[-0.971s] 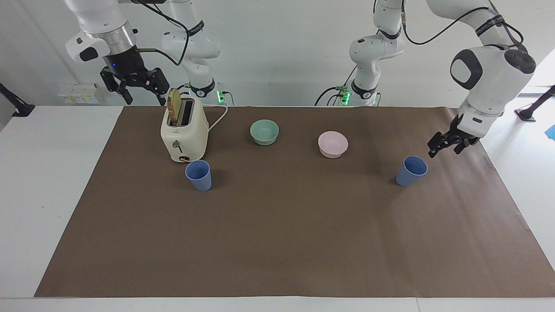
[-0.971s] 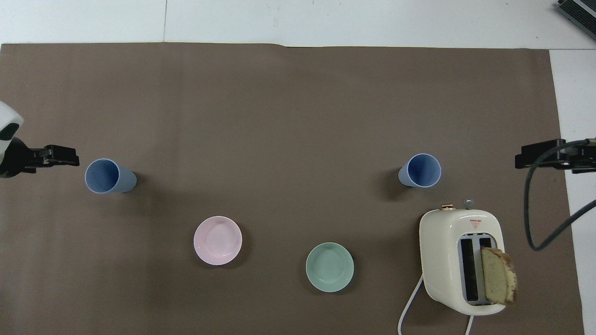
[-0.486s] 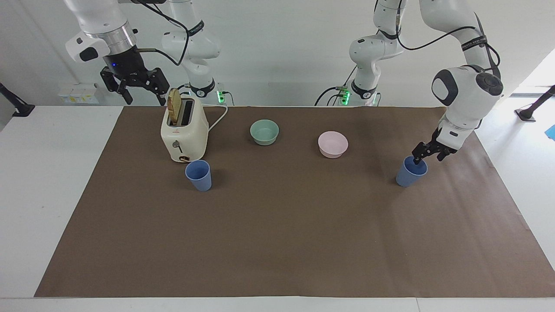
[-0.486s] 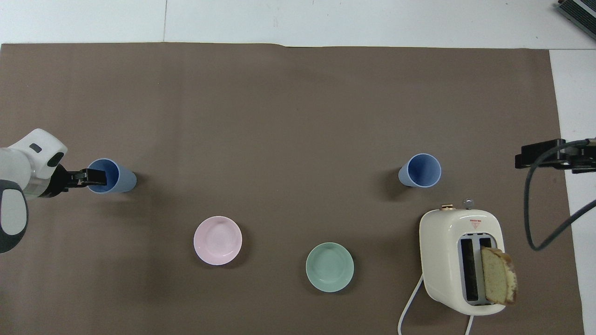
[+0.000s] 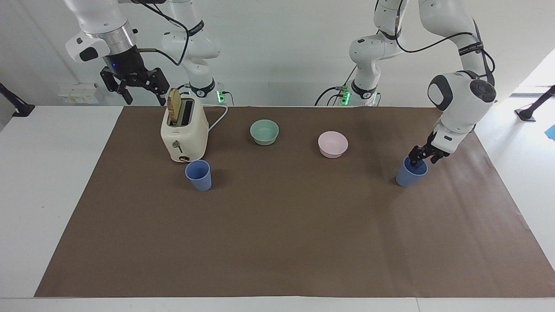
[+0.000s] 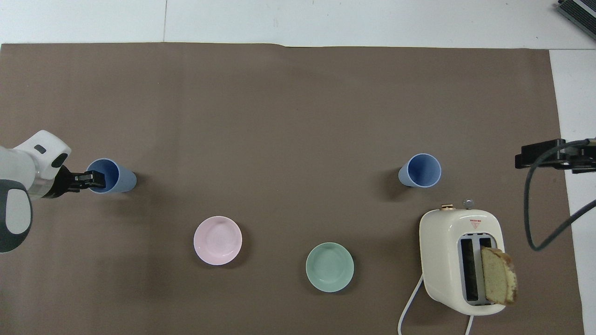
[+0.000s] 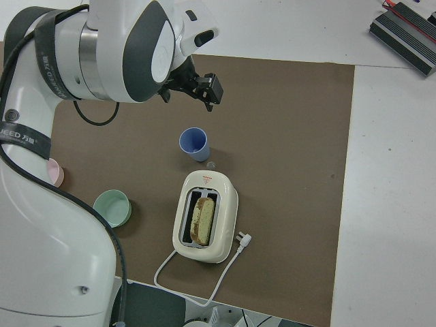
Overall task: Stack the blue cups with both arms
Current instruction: 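Reach the left gripper to the blue cup nearest it, then close the left gripper on the blue cup and lift it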
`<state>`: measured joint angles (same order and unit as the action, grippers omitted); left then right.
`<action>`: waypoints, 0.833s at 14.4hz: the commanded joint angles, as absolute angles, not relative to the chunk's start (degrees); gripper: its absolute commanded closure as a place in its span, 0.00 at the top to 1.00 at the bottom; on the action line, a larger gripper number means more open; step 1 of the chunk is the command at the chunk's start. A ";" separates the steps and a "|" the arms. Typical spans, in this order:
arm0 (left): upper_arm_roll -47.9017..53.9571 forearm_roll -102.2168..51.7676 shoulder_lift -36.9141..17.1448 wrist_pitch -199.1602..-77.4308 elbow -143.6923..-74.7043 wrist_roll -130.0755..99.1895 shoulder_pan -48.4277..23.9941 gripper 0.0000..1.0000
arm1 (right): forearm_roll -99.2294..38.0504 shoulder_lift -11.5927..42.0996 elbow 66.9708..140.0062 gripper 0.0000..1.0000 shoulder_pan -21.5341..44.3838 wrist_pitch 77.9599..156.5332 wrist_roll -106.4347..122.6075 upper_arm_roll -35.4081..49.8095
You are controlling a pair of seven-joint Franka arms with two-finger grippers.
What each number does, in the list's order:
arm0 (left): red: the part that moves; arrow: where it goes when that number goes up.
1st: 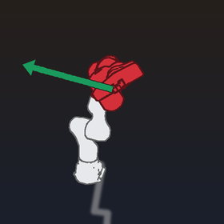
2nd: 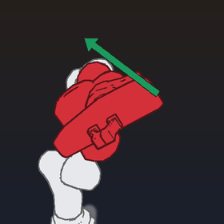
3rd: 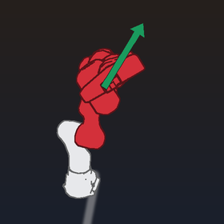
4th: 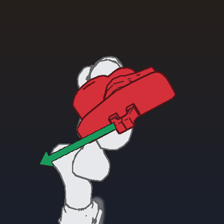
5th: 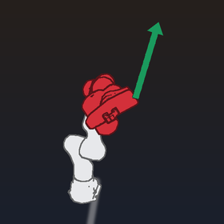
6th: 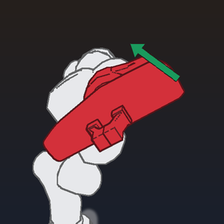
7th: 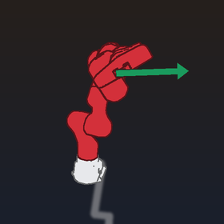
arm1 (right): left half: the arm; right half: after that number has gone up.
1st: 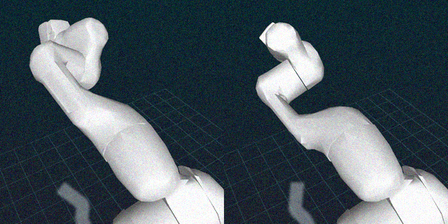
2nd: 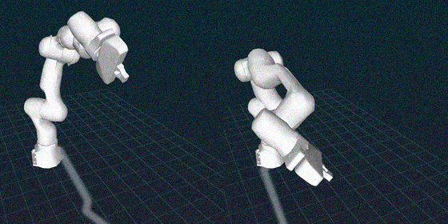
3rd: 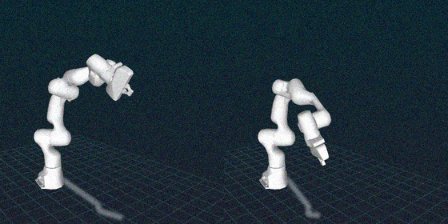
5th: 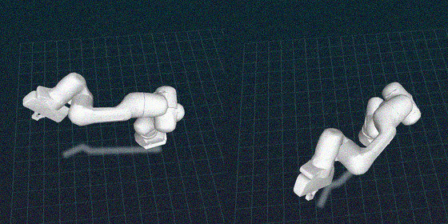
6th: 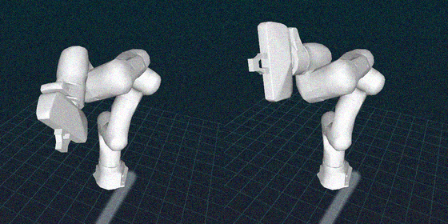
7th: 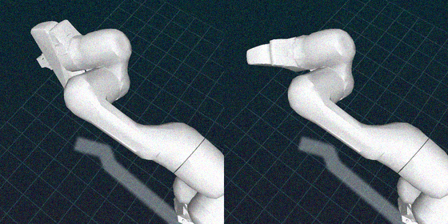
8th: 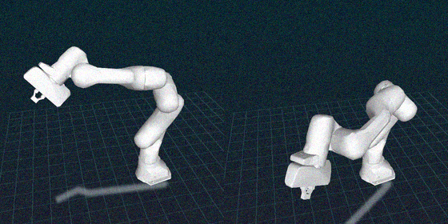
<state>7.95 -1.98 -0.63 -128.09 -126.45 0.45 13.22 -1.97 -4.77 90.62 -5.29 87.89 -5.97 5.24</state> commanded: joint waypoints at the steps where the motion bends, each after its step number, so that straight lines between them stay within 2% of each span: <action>1: 7.91 -6.13 -0.79 -129.20 -126.39 0.70 13.18 0.00 | -3.25 -5.80 91.85 1.00 -5.98 88.59 -4.83 5.45; 7: 8.52 -7.38 -2.02 -124.12 -116.75 -0.69 13.01 0.00 | -3.25 -5.80 91.85 1.00 -5.98 88.59 -4.83 5.45; 10: 8.61 -6.42 -2.81 -118.93 -108.48 -10.59 7.14 0.00 | -3.25 -5.80 91.85 1.00 -5.98 88.59 -4.83 5.45; 12: 8.61 -1.96 -4.13 -118.74 -106.18 -18.68 1.78 0.00 | -3.25 -5.80 91.85 1.00 -5.98 88.59 -4.83 5.45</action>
<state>9.13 -5.32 -1.57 -120.44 -109.95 -11.76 6.62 -1.97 -4.77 90.62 -5.29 87.89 -5.97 5.24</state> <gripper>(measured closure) 0.952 0.000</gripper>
